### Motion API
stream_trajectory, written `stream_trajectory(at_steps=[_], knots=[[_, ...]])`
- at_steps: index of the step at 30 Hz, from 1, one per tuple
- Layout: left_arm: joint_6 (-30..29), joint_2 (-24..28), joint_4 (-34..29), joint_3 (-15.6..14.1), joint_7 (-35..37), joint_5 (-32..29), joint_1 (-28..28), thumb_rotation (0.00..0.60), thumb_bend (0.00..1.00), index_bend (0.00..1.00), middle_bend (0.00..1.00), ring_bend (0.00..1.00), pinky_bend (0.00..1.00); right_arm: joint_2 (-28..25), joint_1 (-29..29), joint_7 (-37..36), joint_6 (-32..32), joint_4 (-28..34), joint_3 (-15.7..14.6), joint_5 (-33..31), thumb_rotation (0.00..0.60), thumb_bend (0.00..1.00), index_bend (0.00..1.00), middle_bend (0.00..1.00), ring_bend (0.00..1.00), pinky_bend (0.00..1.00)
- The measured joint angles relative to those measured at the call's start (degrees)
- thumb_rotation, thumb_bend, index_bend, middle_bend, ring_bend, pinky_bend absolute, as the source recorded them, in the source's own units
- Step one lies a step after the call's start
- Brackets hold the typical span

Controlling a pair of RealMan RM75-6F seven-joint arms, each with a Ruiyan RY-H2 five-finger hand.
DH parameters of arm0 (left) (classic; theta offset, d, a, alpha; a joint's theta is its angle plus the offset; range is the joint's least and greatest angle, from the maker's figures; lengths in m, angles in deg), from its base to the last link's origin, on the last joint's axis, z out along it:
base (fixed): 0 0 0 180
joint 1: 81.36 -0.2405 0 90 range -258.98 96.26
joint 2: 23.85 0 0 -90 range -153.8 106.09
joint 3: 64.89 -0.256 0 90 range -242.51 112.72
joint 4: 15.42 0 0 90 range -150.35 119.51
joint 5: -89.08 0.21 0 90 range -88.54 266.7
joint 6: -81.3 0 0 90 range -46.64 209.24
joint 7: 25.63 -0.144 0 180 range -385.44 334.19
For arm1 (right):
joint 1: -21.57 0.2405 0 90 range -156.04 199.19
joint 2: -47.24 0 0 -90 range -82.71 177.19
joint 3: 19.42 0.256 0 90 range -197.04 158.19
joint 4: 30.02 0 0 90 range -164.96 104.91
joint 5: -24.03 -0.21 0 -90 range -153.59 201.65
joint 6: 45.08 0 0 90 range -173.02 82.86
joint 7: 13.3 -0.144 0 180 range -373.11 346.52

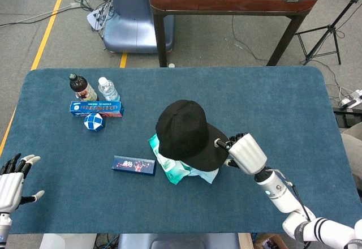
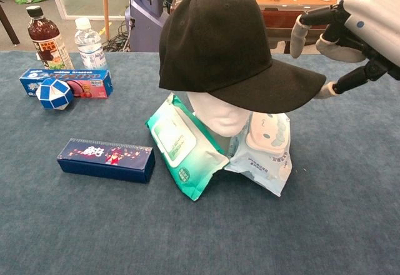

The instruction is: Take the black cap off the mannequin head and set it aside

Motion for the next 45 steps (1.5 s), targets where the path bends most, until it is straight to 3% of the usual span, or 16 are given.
stream_trajectory(at_steps=[21, 30, 45], knots=[[0.31, -0.12, 0.00, 0.04, -0.51, -0.34, 0.01, 0.600, 0.07, 0.20, 0.18, 0.06, 0.11, -1.57, 0.92, 2.07, -2.81, 3.48, -0.67, 1.39, 0.600, 0.00, 0.53, 1.00, 0.89, 0.97], [0.50, 0.12, -0.09, -0.05, -0.31, -0.26, 0.01, 0.600, 0.07, 0.20, 0.18, 0.06, 0.11, -1.74, 1.56, 3.04, -3.09, 5.24, -0.40, 1.68, 0.600, 0.11, 0.55, 1.00, 0.89, 0.97], [0.90, 0.31, -0.19, -0.12, -0.45, -0.52, 0.08, 0.600, 0.07, 0.20, 0.18, 0.06, 0.12, -2.97, 2.78, 5.36, -2.02, 9.46, 0.74, 1.25, 0.600, 0.18, 0.63, 1.00, 0.91, 0.98]])
